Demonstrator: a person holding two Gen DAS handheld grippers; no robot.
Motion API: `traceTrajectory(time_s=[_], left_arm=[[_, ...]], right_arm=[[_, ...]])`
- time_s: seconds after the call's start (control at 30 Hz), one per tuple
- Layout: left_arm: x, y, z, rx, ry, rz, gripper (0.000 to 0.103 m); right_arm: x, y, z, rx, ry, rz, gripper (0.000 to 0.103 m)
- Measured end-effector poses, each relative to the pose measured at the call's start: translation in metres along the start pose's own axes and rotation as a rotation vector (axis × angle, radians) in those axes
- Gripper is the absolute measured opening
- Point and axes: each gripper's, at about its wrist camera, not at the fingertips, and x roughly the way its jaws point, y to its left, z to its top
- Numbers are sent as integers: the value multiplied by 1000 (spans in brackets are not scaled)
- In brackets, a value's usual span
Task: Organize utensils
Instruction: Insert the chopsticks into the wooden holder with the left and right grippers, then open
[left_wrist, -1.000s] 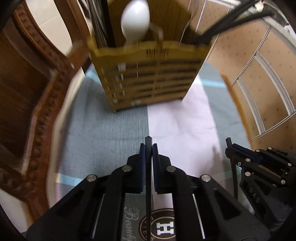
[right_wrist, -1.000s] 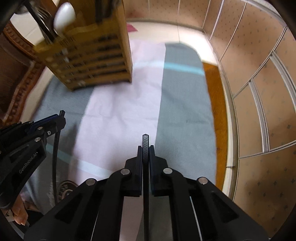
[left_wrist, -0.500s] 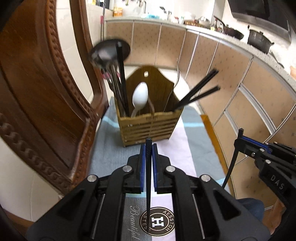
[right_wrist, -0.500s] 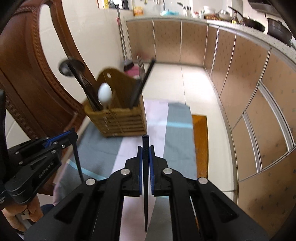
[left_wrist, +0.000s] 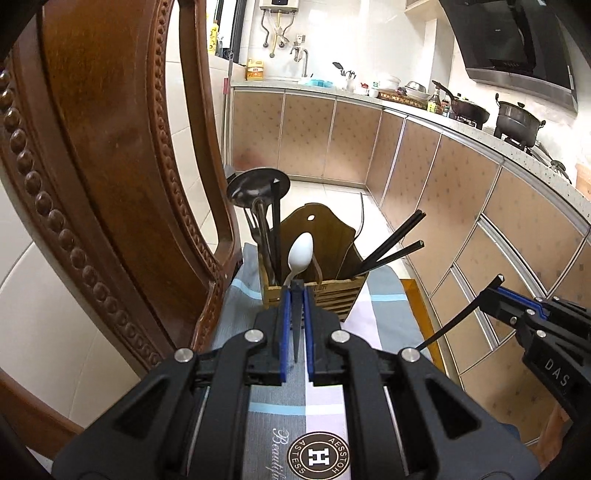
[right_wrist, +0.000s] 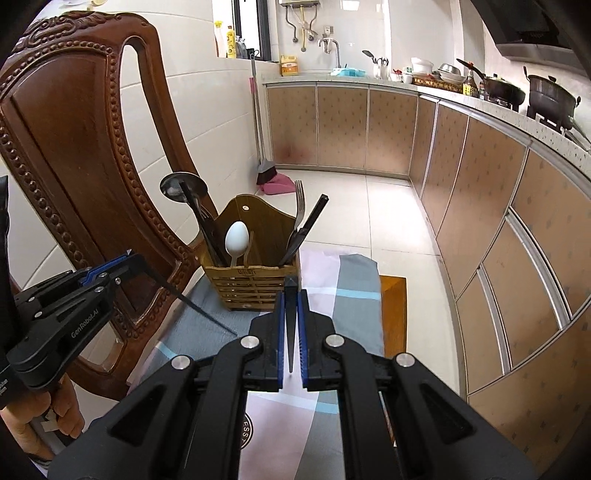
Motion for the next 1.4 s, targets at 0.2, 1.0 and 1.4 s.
traceTrajectory(time_s=[0.2,1.0,1.4], left_arm=[[3,-1,-9,6,24,-3,7],[-71,-12,107,35,-284,26,7],[-6,-19,122,42,-233,33,7]], right_arm=[[14,3,-7,-11,26,-22,7],[-68,2,101,36,-291,25,7],[-10,15,138,26,-270,20,7]])
